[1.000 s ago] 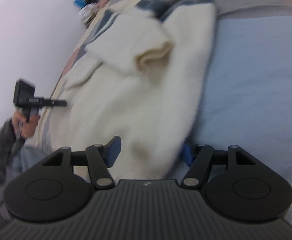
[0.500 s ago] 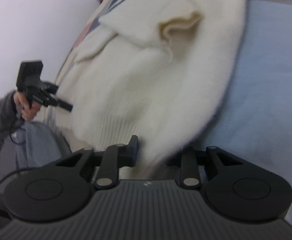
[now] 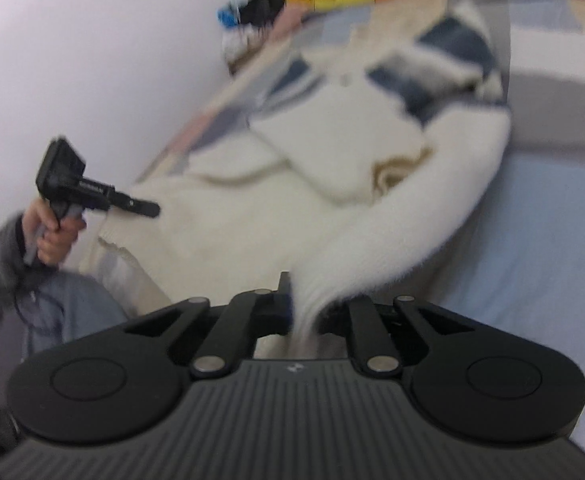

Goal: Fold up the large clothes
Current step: 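Grasp the hem with the right tool while the left tool grasps beside it, then lift the hem with both tools and fold it toward the collar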

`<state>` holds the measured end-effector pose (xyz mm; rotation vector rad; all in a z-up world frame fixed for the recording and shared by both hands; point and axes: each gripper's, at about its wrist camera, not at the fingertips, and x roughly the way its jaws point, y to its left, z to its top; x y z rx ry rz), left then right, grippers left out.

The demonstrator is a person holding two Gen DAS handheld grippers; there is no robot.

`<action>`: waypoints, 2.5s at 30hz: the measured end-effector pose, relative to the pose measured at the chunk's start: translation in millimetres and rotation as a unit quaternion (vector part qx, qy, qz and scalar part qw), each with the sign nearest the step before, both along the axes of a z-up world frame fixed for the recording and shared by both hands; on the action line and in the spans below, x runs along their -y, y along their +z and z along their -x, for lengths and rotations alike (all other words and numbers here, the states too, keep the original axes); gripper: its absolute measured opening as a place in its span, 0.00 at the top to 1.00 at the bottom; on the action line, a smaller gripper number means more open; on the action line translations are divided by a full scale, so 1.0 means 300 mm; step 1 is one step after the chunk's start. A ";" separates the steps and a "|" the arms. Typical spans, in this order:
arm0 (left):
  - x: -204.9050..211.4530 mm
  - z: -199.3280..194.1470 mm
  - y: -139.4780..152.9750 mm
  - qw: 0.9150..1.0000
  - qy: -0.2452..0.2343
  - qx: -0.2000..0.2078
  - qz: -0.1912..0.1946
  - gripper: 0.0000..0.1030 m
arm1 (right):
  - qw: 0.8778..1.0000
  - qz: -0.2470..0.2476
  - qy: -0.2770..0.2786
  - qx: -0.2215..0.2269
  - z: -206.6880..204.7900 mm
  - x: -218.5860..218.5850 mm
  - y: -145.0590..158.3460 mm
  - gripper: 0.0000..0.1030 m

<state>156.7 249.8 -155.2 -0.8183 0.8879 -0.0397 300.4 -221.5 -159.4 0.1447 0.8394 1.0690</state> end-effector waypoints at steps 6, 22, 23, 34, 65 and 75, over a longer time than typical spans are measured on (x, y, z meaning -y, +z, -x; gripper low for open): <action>-0.010 0.061 0.093 0.996 0.070 0.040 0.033 0.93 | 0.995 -0.051 -0.080 -0.004 0.060 0.004 0.078 0.90; -0.017 0.381 0.221 0.987 0.099 0.099 0.078 0.93 | 0.991 -0.086 -0.098 0.009 0.239 0.109 0.260 0.90; -0.010 0.411 0.232 0.986 0.100 0.104 0.083 0.93 | 0.991 -0.091 -0.099 0.011 0.254 0.122 0.274 0.90; 0.107 0.766 0.279 0.979 0.096 0.131 0.121 0.93 | 0.986 -0.112 -0.121 0.010 0.505 0.248 0.346 0.90; -0.211 -0.212 0.035 0.949 0.259 0.110 0.142 0.93 | 0.905 -0.159 -0.385 -0.086 -0.287 -0.094 0.057 0.90; -0.267 -0.502 -0.074 0.965 0.229 0.110 0.068 0.93 | 0.903 -0.140 -0.400 -0.074 -0.482 -0.162 -0.074 0.90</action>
